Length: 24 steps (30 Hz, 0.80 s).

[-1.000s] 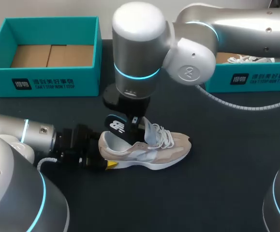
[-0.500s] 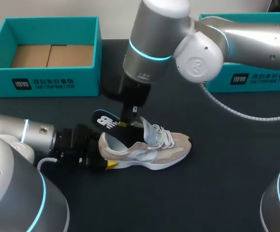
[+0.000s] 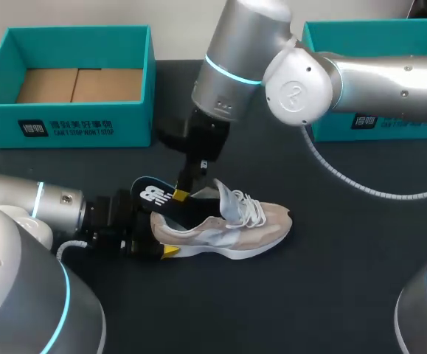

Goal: Take the shoe out of the shoebox, open the shoe tongue, remove and reinsert the insole, then place the shoe into the shoebox

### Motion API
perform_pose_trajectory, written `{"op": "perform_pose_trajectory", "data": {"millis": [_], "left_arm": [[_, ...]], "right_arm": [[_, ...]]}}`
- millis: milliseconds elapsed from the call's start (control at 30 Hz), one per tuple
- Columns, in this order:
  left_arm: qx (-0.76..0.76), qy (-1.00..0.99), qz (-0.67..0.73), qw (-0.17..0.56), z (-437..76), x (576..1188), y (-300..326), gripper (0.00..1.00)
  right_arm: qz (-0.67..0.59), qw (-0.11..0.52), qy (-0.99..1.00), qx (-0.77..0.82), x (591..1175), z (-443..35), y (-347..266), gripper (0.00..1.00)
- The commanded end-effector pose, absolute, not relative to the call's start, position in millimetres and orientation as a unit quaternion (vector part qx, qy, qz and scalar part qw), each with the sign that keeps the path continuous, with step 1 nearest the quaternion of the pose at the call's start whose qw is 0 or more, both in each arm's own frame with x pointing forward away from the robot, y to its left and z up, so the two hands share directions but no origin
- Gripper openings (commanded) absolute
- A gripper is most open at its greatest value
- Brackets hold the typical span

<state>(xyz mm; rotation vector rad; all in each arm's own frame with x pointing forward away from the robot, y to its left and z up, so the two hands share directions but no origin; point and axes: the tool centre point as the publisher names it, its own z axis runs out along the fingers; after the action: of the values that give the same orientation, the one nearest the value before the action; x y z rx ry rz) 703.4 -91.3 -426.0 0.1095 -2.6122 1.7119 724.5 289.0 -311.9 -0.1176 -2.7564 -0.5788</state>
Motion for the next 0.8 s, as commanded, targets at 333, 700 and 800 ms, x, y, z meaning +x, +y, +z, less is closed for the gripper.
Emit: {"op": "perform_pose_trajectory", "data": {"millis": [333, 700, 800], "left_arm": [[0.035, -0.836, 0.547, 0.008, -432, 701, -95, 0.00], [0.035, -0.836, 0.547, 0.008, -432, 701, -95, 0.00], [0.035, -0.836, 0.547, 0.008, -432, 701, -95, 0.00]], "right_arm": [[-0.224, 0.265, -0.937, -0.043, 722, -303, 289, 1.00], [-0.255, 0.307, -0.916, -0.026, 716, -321, 302, 1.00], [-0.257, 0.310, -0.915, -0.022, 712, -322, 305, 1.00]]}}
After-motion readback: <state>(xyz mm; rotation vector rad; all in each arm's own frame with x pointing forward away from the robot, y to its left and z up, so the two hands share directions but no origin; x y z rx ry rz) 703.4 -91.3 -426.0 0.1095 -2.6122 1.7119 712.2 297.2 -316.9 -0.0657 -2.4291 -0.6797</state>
